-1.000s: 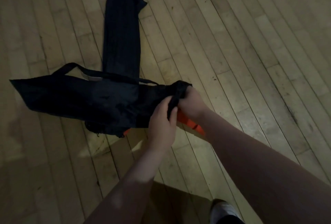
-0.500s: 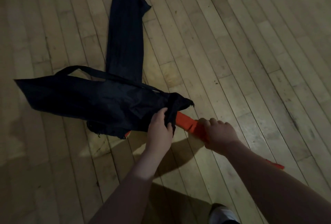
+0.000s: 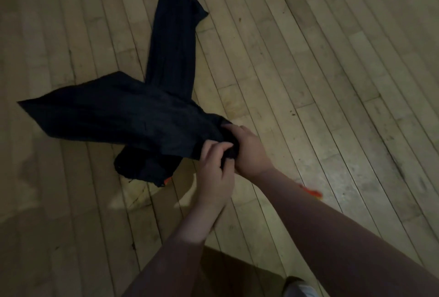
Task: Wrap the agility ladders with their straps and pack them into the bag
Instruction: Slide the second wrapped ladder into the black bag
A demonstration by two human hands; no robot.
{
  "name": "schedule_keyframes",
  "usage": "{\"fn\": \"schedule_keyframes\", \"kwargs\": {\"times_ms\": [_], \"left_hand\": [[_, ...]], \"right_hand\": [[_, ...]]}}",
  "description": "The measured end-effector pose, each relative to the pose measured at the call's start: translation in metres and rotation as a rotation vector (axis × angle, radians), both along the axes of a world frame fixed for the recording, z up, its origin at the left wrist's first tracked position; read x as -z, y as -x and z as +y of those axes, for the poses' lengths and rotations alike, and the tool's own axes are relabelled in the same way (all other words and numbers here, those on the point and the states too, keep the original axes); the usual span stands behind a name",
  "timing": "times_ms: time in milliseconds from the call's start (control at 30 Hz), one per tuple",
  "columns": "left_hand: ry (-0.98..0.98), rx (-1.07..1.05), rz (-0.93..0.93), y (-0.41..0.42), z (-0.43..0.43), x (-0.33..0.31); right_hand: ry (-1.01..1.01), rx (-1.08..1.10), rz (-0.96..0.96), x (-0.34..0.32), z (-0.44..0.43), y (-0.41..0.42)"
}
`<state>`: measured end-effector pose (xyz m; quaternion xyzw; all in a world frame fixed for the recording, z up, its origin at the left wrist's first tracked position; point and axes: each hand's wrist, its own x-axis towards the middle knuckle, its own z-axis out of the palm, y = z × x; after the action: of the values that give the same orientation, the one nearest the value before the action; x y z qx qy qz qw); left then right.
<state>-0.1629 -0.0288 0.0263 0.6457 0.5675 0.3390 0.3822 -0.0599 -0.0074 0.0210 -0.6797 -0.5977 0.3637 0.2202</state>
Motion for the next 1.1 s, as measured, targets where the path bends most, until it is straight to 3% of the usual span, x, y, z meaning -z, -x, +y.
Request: {"fn": "schedule_keyframes", "kwargs": {"times_ms": [100, 233, 367, 467, 500, 600, 667, 800, 900, 1033, 1100], "left_hand": [[-0.051, 0.025, 0.029, 0.009, 0.004, 0.000], [0.212, -0.102, 0.035, 0.010, 0.022, -0.010], [0.534, 0.035, 0.151, 0.012, 0.053, -0.020], [0.947, 0.068, -0.237, 0.018, 0.061, -0.030], [1.004, 0.022, -0.357, 0.018, 0.059, -0.032], [0.853, -0.165, -0.395, 0.020, 0.063, -0.034], [0.803, -0.319, -0.406, 0.022, 0.078, -0.026], [0.850, -0.435, -0.552, 0.014, 0.111, -0.025], [0.778, -0.311, -0.542, 0.007, 0.123, -0.030], [0.386, -0.111, 0.025, 0.023, 0.115, -0.029], [0.268, -0.097, 0.010, 0.028, 0.105, -0.035]], "right_hand": [[0.020, 0.098, 0.046, -0.005, 0.005, -0.002], [0.126, 0.341, 0.168, -0.017, 0.020, 0.008], [0.245, 0.622, 0.357, -0.028, 0.037, 0.011], [0.194, 0.661, 0.405, -0.033, 0.045, 0.007], [0.146, 0.622, 0.371, -0.034, 0.046, 0.005], [0.022, 0.236, 0.039, -0.038, 0.047, -0.011], [0.124, -0.027, -0.045, -0.044, 0.043, -0.024], [0.504, -0.208, 0.455, -0.062, 0.019, -0.026], [0.604, -0.032, 0.758, -0.061, 0.007, -0.017], [0.344, 0.419, 0.906, -0.058, 0.015, -0.010], [0.286, 0.595, 0.948, -0.057, 0.023, -0.004]]}}
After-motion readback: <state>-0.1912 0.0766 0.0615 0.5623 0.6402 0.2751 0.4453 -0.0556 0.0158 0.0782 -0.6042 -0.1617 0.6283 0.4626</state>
